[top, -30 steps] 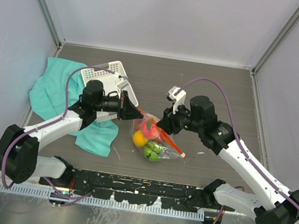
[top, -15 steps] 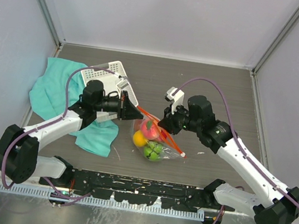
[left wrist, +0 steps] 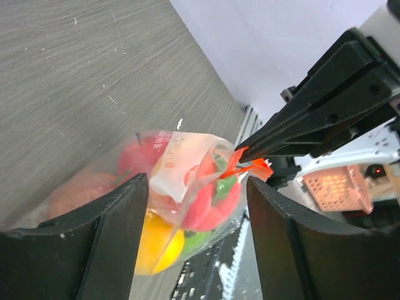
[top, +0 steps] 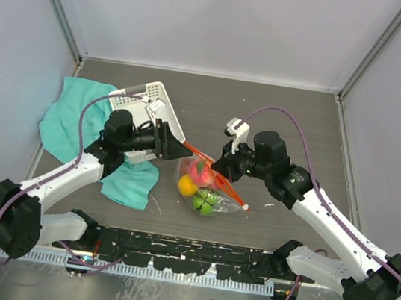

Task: Open the zip-top bag and remove the fake food
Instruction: Open the zipper of the food storage bag at the center of the board.

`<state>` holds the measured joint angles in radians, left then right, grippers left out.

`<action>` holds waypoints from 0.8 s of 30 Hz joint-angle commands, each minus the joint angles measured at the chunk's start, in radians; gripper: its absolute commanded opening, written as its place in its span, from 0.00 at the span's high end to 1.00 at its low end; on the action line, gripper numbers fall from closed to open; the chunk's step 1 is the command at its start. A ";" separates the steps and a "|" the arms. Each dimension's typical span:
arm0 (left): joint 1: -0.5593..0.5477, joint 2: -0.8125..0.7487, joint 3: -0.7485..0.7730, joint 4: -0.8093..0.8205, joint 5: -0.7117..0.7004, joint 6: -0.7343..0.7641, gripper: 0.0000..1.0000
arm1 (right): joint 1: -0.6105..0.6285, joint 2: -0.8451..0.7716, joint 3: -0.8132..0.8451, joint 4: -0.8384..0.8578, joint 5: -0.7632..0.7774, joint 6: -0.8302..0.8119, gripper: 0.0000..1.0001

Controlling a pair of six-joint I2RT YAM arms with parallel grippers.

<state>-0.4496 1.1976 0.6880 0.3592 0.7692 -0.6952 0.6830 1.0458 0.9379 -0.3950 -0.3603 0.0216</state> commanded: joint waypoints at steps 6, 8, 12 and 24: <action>0.005 -0.257 -0.075 -0.144 -0.239 -0.218 0.02 | -0.006 -0.070 -0.042 0.169 -0.006 0.099 1.00; 0.004 -0.346 -0.083 -0.194 -0.298 -0.270 0.02 | -0.007 -0.074 -0.052 0.192 -0.021 0.115 1.00; -0.001 -0.441 -0.086 -0.203 -0.317 -0.386 0.02 | -0.008 -0.072 -0.069 0.241 -0.044 0.156 1.00; -0.354 -0.546 0.004 -0.578 -0.856 -0.470 0.22 | -0.009 -0.060 -0.127 0.393 -0.099 0.253 1.00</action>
<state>-0.6861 0.6514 0.6186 -0.1173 0.1658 -1.1107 0.6785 0.9932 0.8146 -0.1287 -0.4274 0.2314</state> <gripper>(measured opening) 0.802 0.028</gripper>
